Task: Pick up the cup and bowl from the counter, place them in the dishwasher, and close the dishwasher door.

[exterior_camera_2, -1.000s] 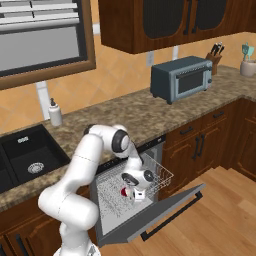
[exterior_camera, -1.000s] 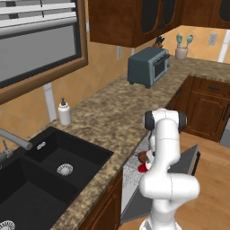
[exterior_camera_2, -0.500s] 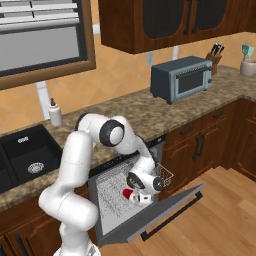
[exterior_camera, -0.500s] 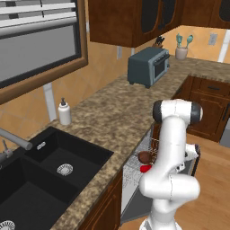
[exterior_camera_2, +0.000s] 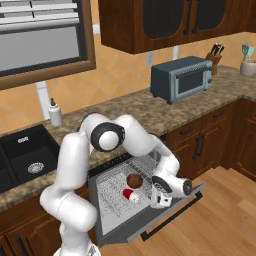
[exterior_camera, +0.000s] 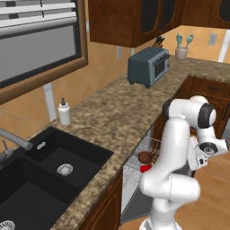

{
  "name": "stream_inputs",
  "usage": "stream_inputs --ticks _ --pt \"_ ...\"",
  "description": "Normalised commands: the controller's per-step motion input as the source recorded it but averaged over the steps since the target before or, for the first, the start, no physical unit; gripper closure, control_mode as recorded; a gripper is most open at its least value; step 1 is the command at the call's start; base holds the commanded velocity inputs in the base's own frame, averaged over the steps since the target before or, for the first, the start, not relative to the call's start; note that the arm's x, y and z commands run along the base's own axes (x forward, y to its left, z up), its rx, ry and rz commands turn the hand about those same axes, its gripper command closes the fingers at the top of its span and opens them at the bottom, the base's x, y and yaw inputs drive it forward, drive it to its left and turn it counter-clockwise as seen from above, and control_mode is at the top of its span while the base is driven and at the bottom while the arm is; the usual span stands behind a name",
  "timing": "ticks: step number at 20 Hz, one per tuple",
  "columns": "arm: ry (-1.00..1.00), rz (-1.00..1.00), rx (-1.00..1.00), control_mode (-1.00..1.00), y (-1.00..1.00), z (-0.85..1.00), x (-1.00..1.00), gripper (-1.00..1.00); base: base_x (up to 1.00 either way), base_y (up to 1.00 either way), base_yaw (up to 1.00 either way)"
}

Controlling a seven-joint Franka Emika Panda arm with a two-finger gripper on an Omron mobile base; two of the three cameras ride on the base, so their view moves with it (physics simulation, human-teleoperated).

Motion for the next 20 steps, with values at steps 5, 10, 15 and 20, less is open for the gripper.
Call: stream_inputs --ticks 5,10,15,20 --pt "0.01 0.00 0.11 -1.00 -1.00 -0.42 -0.24 -1.00 0.00 0.00 0.00" --pt "0.00 0.03 0.26 -1.00 -1.00 -0.94 -0.32 -1.00 0.00 0.00 0.00" --pt "0.00 0.02 0.36 -1.00 -1.00 -1.00 -0.08 -1.00 0.00 0.00 0.00" --pt "0.00 0.00 0.43 -1.00 -0.80 -1.00 0.15 -1.00 0.00 0.00 0.00"
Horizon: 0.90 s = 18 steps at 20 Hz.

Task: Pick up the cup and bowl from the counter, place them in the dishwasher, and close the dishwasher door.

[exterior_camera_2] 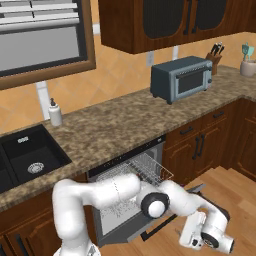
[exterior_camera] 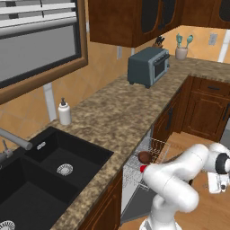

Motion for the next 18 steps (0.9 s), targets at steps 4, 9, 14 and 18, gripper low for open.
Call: stream_inputs --ticks 4,9,14,18 --pt "0.00 0.00 0.43 -1.00 -0.23 -1.00 0.46 -1.00 0.00 0.00 0.00" --pt "0.04 0.00 0.41 -1.00 0.00 -0.95 0.56 -1.00 0.00 0.00 0.00" --pt "0.09 0.00 0.40 -1.00 0.00 -0.70 0.50 -1.00 0.00 0.00 0.00" --pt "0.09 0.00 0.39 -1.00 0.08 -0.39 0.51 -1.00 0.00 0.00 0.00"
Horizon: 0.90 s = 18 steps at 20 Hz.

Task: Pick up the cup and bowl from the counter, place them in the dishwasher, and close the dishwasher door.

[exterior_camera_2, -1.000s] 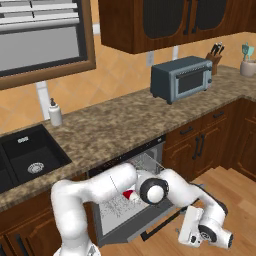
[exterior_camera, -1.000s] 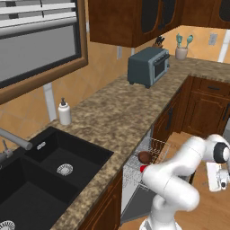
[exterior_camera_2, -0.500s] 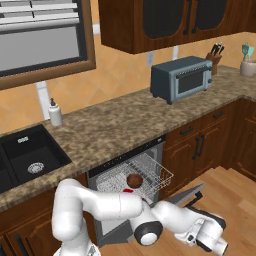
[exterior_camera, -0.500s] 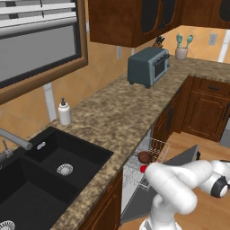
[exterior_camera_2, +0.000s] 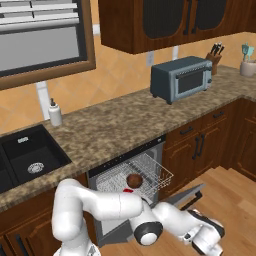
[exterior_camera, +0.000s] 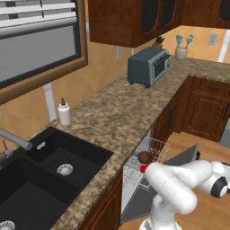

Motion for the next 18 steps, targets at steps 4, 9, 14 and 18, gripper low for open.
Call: stream_inputs --ticks 4,9,14,18 --pt "0.02 0.01 0.37 -1.00 0.44 -0.03 0.39 -1.00 0.00 0.00 0.00" --pt "0.00 0.01 0.37 -1.00 0.85 0.17 0.45 -1.00 0.00 0.00 0.00" --pt "-0.01 0.00 0.30 -1.00 1.00 0.28 0.67 -1.00 0.00 0.00 0.00" --pt "-0.02 0.00 0.26 -1.00 1.00 0.26 0.84 -1.00 0.00 0.00 0.00"
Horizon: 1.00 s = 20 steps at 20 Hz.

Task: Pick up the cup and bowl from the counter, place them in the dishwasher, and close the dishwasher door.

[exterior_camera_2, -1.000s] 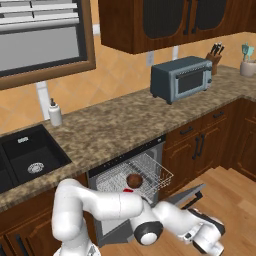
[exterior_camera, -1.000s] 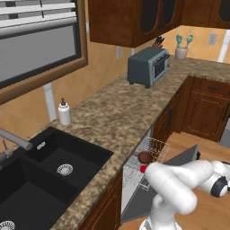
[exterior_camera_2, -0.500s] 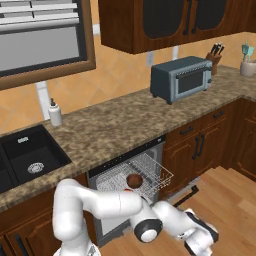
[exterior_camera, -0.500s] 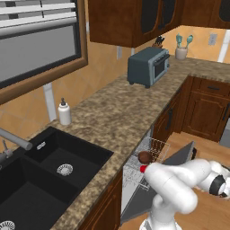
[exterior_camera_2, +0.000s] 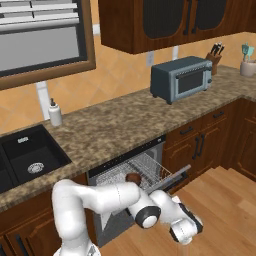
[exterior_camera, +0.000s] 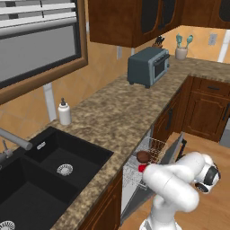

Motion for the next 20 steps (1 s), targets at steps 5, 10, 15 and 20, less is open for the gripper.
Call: stream_inputs --ticks 5,10,15,20 --pt "-0.01 0.00 0.21 -1.00 1.00 0.12 0.96 -1.00 0.00 0.00 0.00" --pt "0.00 0.00 0.15 -1.00 0.96 0.00 0.93 -1.00 0.00 0.00 0.00" --pt "0.01 0.00 0.12 -1.00 0.85 -0.03 0.80 -1.00 0.00 0.00 0.00" --pt "0.03 0.00 0.12 -1.00 0.80 -0.06 0.80 -1.00 0.00 0.00 0.00"
